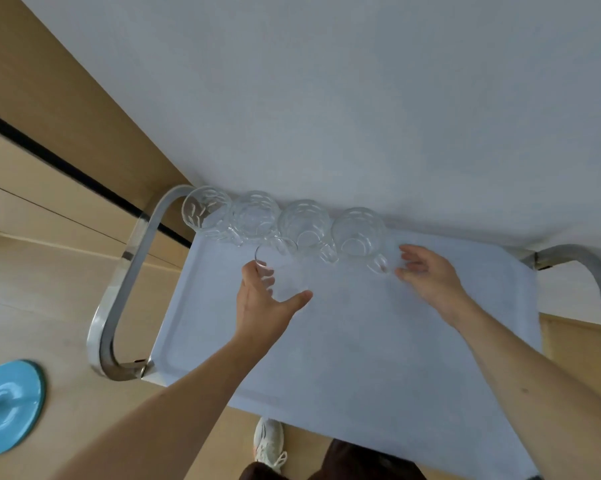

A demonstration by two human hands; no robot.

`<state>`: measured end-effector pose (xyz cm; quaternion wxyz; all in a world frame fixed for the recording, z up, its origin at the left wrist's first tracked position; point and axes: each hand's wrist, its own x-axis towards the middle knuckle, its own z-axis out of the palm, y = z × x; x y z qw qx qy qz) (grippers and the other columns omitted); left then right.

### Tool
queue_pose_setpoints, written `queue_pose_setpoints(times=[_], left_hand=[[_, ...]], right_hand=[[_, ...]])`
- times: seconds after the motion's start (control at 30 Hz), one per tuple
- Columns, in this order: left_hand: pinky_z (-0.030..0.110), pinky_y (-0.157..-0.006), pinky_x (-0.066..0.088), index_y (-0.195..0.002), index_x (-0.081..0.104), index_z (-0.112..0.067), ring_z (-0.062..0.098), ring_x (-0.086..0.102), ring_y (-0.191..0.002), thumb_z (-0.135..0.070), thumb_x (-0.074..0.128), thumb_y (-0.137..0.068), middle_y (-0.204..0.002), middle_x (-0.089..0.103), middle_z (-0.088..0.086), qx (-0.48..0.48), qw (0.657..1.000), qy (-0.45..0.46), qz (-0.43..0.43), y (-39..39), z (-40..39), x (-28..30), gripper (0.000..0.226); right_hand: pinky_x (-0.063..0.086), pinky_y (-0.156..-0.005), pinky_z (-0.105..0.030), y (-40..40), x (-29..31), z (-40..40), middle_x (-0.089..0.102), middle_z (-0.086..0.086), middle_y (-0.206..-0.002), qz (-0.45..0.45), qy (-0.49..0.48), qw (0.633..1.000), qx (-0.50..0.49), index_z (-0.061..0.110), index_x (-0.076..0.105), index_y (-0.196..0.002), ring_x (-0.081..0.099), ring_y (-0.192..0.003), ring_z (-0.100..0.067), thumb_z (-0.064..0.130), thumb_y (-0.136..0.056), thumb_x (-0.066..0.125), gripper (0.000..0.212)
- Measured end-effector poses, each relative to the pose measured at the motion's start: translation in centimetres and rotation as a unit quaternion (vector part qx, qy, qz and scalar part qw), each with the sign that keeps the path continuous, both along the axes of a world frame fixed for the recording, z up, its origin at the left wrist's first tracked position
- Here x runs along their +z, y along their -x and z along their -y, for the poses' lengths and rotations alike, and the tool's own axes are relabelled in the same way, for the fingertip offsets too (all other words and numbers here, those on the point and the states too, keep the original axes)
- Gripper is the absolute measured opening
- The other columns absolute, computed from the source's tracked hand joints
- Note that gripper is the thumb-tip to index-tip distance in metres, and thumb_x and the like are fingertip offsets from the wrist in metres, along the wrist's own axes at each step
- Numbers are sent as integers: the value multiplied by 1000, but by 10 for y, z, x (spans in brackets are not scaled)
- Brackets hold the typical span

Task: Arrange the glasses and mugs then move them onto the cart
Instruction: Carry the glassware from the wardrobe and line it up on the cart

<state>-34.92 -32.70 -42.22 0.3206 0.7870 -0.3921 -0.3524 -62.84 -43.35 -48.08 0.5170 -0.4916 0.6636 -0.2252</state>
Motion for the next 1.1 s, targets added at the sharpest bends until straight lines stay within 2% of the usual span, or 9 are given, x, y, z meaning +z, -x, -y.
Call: queue_pose_setpoints(times=[0.07,0.17,0.3,0.43,0.63,0.8,1.1], left_hand=[[29,-96,49,-120,39,-25,14,59,-111,-35,95,-66,-123,53,-4,-11,1000,6,-3,-7,-8,1,78],[27,-92,48,-120,39,-25,13,59,-111,-37,95,-65,-123,53,-6,-33,999,15,-3,-21,-23,2,79],[28,-92,48,-120,38,-26,12,58,-111,-40,94,-65,-123,52,-6,-80,996,26,-8,-45,-52,3,80],[30,-92,50,-120,38,-25,12,58,-111,-41,94,-63,-121,51,-6,-103,994,39,-12,-75,-91,-4,81],[33,-94,51,-124,36,-25,13,57,-113,-42,93,-65,-125,51,-5,-116,992,39,-21,-112,-141,-11,83],[34,-97,50,-128,36,-24,14,56,-116,-43,92,-66,-127,51,-6,-115,992,29,-47,-123,-174,-19,85],[32,-96,49,-126,39,-25,10,55,-114,-43,90,-68,-125,51,-9,-96,993,23,-69,-106,-243,-36,80]], right_hand=[[45,-106,-36,-3,1,-32,63,-2,-133,-54,6,998,-29,21,61,-134,58,-122,-20,11,-86,76,51],[38,-113,-38,-16,5,-82,54,-3,-144,-133,9,991,-11,21,57,-140,49,-134,-22,21,-88,76,55],[35,-114,-38,-46,11,-133,50,-4,-149,-203,16,978,46,21,53,-143,45,-138,-24,30,-88,75,60],[32,-116,-38,-88,14,-181,48,-6,-151,-233,7,970,69,21,48,-147,42,-140,-27,38,-89,72,64],[24,-120,-42,-135,26,-266,29,-5,-162,-315,-10,942,113,28,32,-155,19,-149,-27,46,-95,61,70],[21,-122,-43,-151,28,-314,19,-4,-165,-323,-43,936,132,31,22,-158,13,-151,-26,51,-97,56,73],[18,-122,-41,-159,24,-365,19,-4,-166,-348,-50,922,161,31,23,-158,12,-152,-27,52,-96,58,75]])
